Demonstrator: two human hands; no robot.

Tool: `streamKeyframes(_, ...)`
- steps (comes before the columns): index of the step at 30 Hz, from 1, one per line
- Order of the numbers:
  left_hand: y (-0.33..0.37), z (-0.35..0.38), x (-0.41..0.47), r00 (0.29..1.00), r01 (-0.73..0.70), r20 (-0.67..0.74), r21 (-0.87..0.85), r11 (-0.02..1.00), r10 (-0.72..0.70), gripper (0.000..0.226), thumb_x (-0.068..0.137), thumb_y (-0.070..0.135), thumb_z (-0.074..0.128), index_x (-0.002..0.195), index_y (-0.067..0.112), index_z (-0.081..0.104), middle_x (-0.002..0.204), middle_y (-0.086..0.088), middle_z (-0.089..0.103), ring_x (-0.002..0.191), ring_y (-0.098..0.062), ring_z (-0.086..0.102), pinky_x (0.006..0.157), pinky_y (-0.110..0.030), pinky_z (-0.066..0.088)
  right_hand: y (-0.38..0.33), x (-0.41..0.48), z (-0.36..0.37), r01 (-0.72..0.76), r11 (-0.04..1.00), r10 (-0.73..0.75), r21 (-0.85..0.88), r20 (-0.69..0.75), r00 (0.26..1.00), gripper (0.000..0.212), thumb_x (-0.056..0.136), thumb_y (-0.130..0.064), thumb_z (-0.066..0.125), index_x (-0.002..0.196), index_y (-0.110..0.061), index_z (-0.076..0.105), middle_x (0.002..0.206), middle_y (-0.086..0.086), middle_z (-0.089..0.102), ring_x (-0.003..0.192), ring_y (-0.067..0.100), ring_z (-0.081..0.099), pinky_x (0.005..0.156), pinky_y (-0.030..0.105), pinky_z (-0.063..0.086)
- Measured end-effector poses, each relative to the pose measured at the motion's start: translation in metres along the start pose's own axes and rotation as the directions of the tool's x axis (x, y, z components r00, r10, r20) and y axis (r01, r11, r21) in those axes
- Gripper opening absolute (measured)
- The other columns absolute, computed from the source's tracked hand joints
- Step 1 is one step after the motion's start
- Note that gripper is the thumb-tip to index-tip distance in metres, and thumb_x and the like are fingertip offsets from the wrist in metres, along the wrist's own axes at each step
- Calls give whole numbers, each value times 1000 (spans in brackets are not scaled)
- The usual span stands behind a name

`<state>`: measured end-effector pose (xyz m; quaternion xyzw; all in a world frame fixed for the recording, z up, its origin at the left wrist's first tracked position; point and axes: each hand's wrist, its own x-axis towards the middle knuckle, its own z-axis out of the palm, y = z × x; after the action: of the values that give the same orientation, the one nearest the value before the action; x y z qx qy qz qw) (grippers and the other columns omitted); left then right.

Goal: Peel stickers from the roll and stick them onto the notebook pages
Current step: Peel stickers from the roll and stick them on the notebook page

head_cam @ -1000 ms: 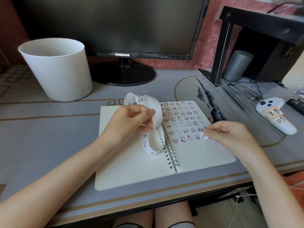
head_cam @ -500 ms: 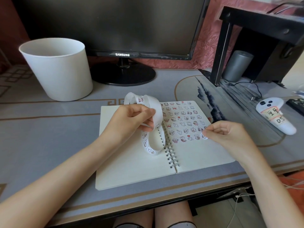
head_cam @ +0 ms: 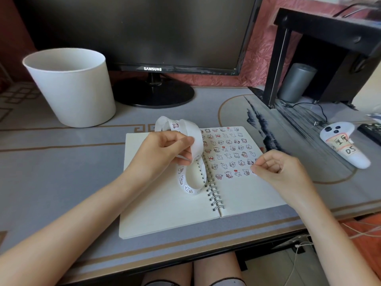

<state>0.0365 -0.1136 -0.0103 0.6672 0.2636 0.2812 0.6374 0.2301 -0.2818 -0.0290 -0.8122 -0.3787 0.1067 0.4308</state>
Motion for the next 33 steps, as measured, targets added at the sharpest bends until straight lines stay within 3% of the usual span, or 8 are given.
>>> streamKeyframes(3,0,0,0,1000,0,0,1,1000,0,22,91,13,59,76,-2,64,61,-3,64,58,-14,63,61,-20,55,2,-1,0,4,1000,-4,-13,-11,1000,16,75,-11,77,70,-19,64,68,-1,58,58,11,45,60,24,38)
streamKeyframes(14,0,0,-1,1000,0,1,6,1000,0,22,91,13,59,77,-4,64,61,-3,64,58,-14,64,61,-19,55,4,3,-1,-92,996,93,12,-28,995,14,77,-14,76,83,-20,65,77,-2,52,58,7,47,52,5,36)
streamKeyframes(17,0,0,0,1000,0,-2,13,1000,0,23,91,13,59,78,-5,65,60,-3,65,58,-14,64,61,-19,55,6,4,-3,-96,994,96,51,0,995,13,81,-9,72,82,-20,66,75,-3,55,56,2,47,54,6,37)
streamKeyframes(22,1,0,0,1000,1,-1,9,1000,-1,22,91,13,58,75,-1,64,59,-1,64,57,-13,63,60,-19,54,6,3,-3,-80,992,82,92,-11,997,15,84,-8,69,80,-22,66,77,1,59,64,10,49,62,20,39)
streamKeyframes(24,1,0,0,1000,1,-3,6,1000,-1,22,91,13,59,74,-1,64,59,-1,64,56,-13,63,59,-19,54,4,2,-4,-82,990,84,113,-11,996,8,80,-15,74,82,-19,67,78,0,60,60,4,49,60,16,39)
streamKeyframes(26,0,0,0,1000,0,-7,8,1000,0,22,91,13,59,74,0,64,59,-2,64,57,-13,64,59,-19,54,5,2,-4,-90,991,90,102,4,996,14,76,-17,78,84,-17,67,77,-2,59,55,1,47,54,9,38)
streamKeyframes(31,-2,0,2,1000,-6,-6,6,1000,6,24,91,14,58,79,-5,65,66,-8,65,58,-14,63,61,-20,55,9,4,-6,-106,989,100,103,62,993,17,77,-9,75,82,-22,65,81,1,58,61,7,48,62,15,40)
streamKeyframes(33,-3,-1,2,1000,-13,-6,7,1000,14,25,91,14,58,83,-9,65,68,-11,64,59,-14,63,62,-21,55,9,3,-7,-95,988,86,123,71,994,19,80,-3,71,82,-21,64,81,2,58,66,13,49,61,12,41)
